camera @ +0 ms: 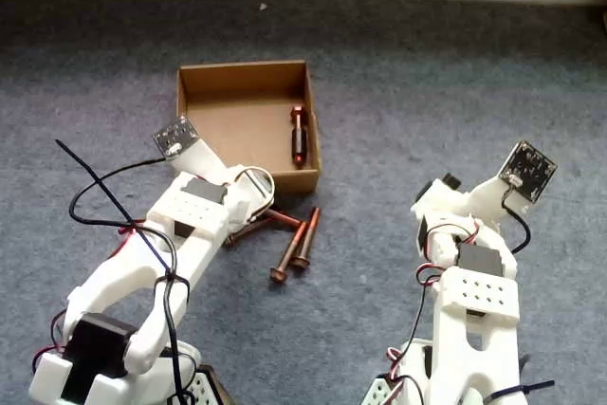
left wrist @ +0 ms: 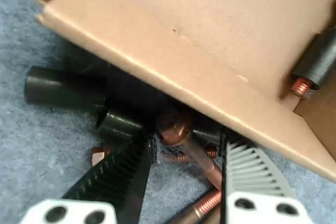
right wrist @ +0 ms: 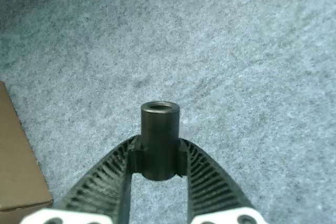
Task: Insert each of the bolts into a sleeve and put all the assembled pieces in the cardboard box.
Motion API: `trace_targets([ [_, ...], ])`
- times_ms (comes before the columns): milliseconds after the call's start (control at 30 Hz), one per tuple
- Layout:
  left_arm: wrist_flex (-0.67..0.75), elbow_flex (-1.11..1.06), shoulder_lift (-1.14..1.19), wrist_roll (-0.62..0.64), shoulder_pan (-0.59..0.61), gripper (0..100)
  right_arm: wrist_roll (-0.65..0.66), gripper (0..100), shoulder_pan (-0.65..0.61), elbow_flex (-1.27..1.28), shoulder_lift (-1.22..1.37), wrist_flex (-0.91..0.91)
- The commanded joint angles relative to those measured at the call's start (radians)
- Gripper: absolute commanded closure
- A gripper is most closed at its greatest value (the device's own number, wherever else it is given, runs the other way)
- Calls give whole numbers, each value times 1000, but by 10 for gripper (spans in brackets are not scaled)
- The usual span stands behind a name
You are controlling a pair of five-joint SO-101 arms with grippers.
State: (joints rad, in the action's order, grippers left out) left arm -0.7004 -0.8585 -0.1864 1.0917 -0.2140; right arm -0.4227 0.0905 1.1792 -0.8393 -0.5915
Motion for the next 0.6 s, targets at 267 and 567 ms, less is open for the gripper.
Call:
trace_targets([
  [267, 9, 58, 96, 2, 7, 989, -2, 993, 2, -12, -25, 21],
  [567, -75, 53, -73, 2, 5, 995, -2, 993, 2, -12, -27, 21],
])
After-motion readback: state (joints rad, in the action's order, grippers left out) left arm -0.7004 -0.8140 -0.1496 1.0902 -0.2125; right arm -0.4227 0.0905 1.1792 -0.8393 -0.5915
